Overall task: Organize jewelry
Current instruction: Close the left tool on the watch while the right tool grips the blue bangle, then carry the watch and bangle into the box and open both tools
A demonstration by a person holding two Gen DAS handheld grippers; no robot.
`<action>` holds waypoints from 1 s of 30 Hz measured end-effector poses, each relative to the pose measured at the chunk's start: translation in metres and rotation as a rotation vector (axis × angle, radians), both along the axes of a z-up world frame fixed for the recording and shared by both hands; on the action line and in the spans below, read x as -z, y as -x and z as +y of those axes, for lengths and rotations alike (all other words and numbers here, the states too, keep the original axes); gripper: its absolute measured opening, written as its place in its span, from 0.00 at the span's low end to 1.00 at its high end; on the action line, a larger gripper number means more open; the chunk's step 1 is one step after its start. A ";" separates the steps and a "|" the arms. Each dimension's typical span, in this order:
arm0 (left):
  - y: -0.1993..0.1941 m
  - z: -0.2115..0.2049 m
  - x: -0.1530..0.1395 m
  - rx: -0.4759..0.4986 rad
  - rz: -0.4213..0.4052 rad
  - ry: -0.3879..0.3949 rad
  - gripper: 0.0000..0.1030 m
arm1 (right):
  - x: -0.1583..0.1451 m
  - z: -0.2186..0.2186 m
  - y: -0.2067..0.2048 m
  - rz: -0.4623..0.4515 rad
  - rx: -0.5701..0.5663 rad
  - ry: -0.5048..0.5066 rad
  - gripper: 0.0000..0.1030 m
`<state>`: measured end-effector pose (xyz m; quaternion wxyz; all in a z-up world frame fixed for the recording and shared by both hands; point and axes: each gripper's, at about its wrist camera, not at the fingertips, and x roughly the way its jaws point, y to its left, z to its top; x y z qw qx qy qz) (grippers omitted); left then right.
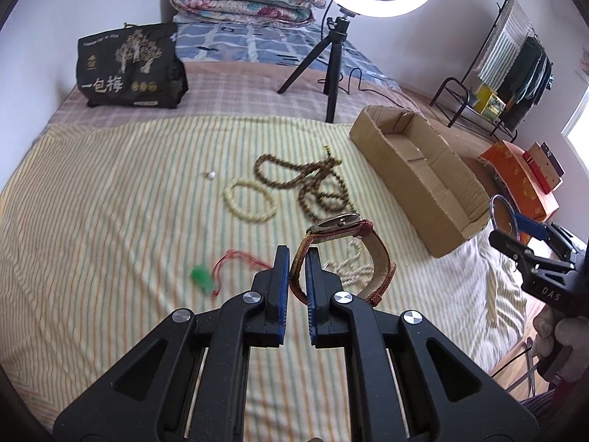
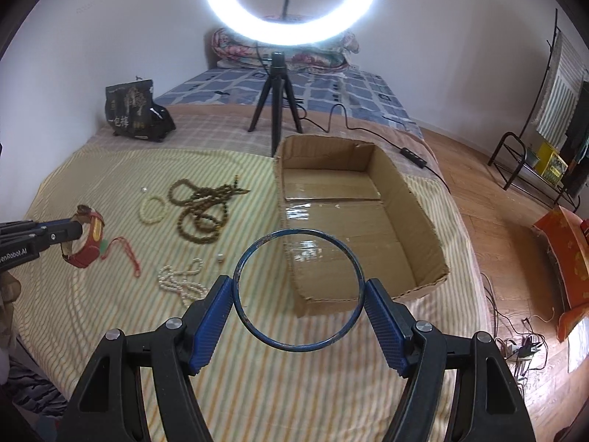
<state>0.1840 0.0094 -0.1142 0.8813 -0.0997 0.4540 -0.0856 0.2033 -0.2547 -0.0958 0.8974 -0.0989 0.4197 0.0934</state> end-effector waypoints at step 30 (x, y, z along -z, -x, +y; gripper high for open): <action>-0.168 -0.137 0.001 0.146 -0.026 0.010 0.06 | 0.032 -0.071 -0.087 0.057 0.110 -0.032 0.72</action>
